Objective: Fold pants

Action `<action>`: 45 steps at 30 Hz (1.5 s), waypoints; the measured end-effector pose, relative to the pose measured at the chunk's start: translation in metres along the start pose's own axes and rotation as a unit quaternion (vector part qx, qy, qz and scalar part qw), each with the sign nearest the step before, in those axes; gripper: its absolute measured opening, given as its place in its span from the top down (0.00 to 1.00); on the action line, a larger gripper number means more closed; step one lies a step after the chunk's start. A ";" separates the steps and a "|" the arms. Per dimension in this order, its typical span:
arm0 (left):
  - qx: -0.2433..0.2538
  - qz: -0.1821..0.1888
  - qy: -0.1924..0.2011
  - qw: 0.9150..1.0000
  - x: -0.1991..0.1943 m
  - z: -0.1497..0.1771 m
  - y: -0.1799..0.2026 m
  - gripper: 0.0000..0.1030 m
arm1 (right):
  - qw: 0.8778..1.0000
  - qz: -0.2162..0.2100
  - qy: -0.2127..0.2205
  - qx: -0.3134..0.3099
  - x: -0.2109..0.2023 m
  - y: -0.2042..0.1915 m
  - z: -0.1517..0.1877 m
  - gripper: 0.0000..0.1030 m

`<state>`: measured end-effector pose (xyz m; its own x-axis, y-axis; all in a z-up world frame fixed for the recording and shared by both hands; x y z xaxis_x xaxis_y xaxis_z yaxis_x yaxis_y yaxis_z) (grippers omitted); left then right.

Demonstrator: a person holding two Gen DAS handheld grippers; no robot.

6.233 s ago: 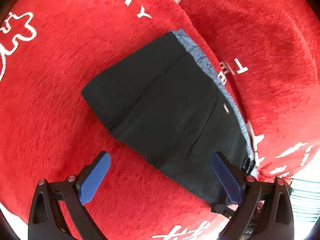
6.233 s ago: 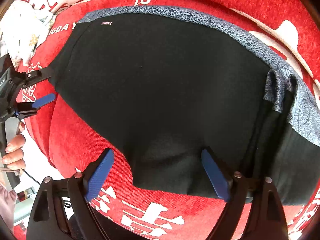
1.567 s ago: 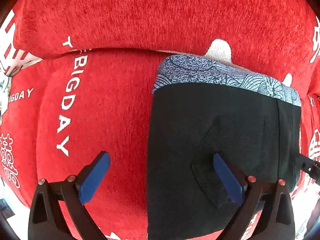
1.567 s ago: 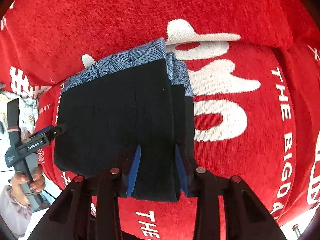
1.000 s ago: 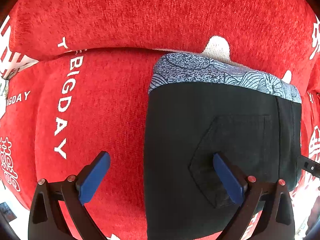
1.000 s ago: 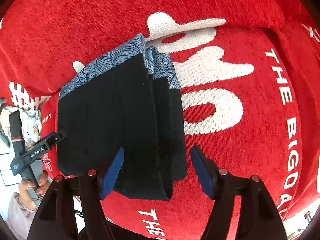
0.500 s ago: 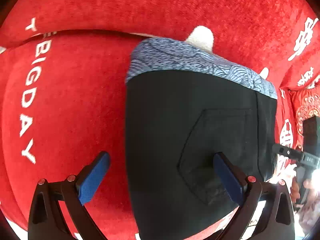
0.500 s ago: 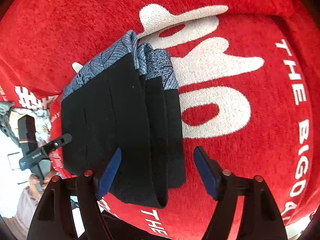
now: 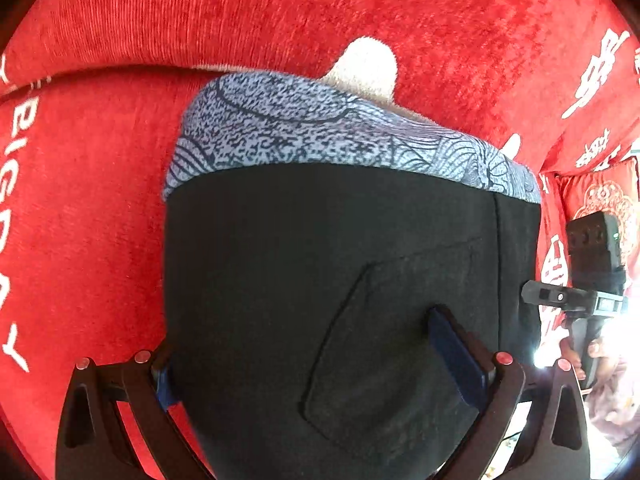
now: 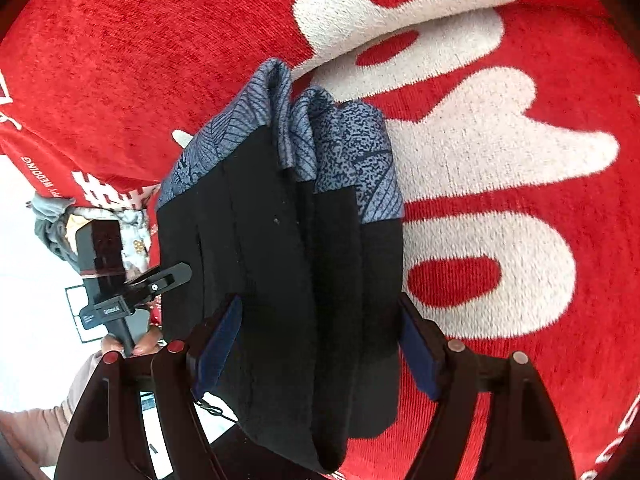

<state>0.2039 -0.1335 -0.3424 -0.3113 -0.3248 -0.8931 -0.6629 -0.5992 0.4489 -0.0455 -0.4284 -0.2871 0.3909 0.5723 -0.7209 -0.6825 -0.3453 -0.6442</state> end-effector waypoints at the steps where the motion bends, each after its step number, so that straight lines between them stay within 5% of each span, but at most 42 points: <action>1: -0.001 0.002 -0.001 1.000 0.001 -0.002 0.000 0.00 | 1.000 -0.009 -0.002 0.005 0.002 0.003 -0.001 0.23; 11: -0.001 0.007 -0.006 1.000 0.003 -0.010 -0.009 0.01 | 1.000 0.012 -0.004 -0.004 0.001 0.004 -0.003 0.27; 15: 0.032 -0.031 0.034 0.998 -0.016 -0.004 0.005 0.20 | 1.000 -0.003 0.010 -0.015 -0.006 -0.006 0.004 0.48; 19: 0.033 -0.041 0.060 0.997 -0.043 0.003 0.015 0.41 | 1.000 -0.021 0.017 -0.015 -0.018 -0.016 0.008 0.53; 29: 0.002 -0.069 0.087 0.994 -0.100 0.066 0.019 0.41 | 0.997 -0.057 -0.020 -0.039 -0.031 -0.062 0.056 0.56; 36: -0.016 -0.085 0.059 0.995 -0.100 0.120 -0.032 0.40 | 0.998 -0.061 -0.014 -0.028 0.019 -0.075 0.102 0.56; 40: -0.043 -0.108 0.033 0.993 -0.082 0.140 -0.073 0.24 | 0.999 -0.008 -0.020 -0.025 0.049 -0.069 0.121 0.55; 42: -0.054 -0.113 0.044 0.991 -0.090 0.144 -0.081 0.24 | 0.997 0.055 -0.013 -0.046 0.054 -0.067 0.124 0.45; 45: -0.047 -0.165 0.061 0.983 -0.114 0.146 -0.084 0.24 | 0.989 0.128 0.010 -0.072 0.041 -0.070 0.125 0.45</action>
<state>0.1956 0.0604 -0.2821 -0.0025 -0.1832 -0.9831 -0.6461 -0.7501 0.1415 -0.0591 -0.2876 -0.2399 0.2294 0.4385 -0.8689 -0.6663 -0.5800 -0.4687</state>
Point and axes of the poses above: each gripper's, at about its wrist camera, not at the fingertips, and x roughly the way its jaws point, y to its right, z to its underside, the point moved 6 cm from there along x, roughly the way its jaws point, and after that the axes turned 7 degrees about x, right-handed, at the moved point
